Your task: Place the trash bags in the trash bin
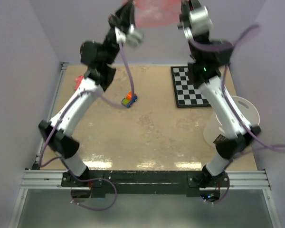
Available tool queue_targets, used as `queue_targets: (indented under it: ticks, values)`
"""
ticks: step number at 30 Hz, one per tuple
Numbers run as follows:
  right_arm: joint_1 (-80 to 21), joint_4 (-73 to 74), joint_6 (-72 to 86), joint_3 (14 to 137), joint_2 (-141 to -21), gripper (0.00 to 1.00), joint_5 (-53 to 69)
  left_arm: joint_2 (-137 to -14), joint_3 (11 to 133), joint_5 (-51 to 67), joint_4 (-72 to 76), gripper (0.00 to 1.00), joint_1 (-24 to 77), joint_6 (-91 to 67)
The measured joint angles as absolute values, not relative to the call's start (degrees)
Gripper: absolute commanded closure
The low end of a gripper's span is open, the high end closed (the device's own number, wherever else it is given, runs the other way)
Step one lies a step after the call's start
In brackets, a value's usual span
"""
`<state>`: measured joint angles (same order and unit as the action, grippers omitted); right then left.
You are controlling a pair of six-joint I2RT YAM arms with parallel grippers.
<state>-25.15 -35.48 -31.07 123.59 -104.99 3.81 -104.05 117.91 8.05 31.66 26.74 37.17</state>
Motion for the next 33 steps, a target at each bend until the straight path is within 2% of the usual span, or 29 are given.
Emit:
queue_targets:
  ticks: [4,7,8,9,11,13,14,16,17,19,22,26,28,30,32,33]
  values:
    - [-34.24,-51.44,-39.31,94.96,-78.72,1.0,12.25,-84.97,88.73,17.3,50.78,1.0,39.77,49.65]
    - [-33.19,-57.3,-41.39,74.39,-64.71,1.0,9.23,-72.4,60.27,17.87,62.24,1.0,41.43,55.16]
    - [-32.6,-51.35,-42.5,64.97,-61.45,1.0,7.7,-67.92,50.98,17.12,62.11,1.0,41.5,57.06]
    - [-32.56,-47.29,-43.22,61.78,-61.14,1.0,7.73,-61.47,37.98,16.99,58.11,1.0,41.43,59.4]
    - [-32.56,-26.55,-45.52,52.14,-59.55,1.0,9.06,-43.16,16.16,19.14,38.63,1.0,41.58,62.15]
    - [-32.47,-5.13,-45.41,42.17,-56.66,1.0,10.26,-23.05,7.53,22.92,19.79,1.0,42.04,63.61]
    - [-32.23,7.27,-44.56,36.05,-50.39,1.0,11.31,-11.66,6.76,25.47,11.38,1.0,42.24,64.27]
    - [-32.14,19.03,-43.7,32.08,-34.44,1.0,13.56,-3.38,10.44,27.68,5.87,1.0,42.33,64.77]
    - [-32.18,19.51,-43.38,32.8,-24.91,1.0,15.14,-3.51,14.7,28.34,2.7,1.0,42.39,65.14]
    - [-32.25,16.97,-43.09,38.2,-17.02,1.0,16.95,-7.66,20.8,27.97,-1.04,1.0,42.44,64.97]
    - [-32.36,10.48,-41.95,47.53,-21.8,1.0,17.12,-19.9,28.93,23.31,-4.82,1.0,42.46,61.63]
    - [-32.38,6.61,-37.85,52.12,-38.54,1.0,11.88,-33.93,33.74,13.1,-6.26,1.0,42.39,53.87]
    - [-32.29,6.85,-35.73,52.29,-46.11,0.78,8.78,-37.34,33.87,7.77,-6.46,1.0,42.37,50.17]
    - [-32.27,8.8,-33.82,52.29,-51.33,0.65,6.39,-38.11,33.8,3.03,-5.06,1.0,42.28,47.51]
    - [-32.23,11.16,-32.64,52.8,-52.69,0.63,4.95,-38.0,33.76,-1.06,-0.82,1.0,42.28,45.87]
    - [-32.23,12.49,-32.18,53.76,-52.69,0.68,4.34,-38.35,33.78,-3.49,2.0,1.0,42.28,45.23]
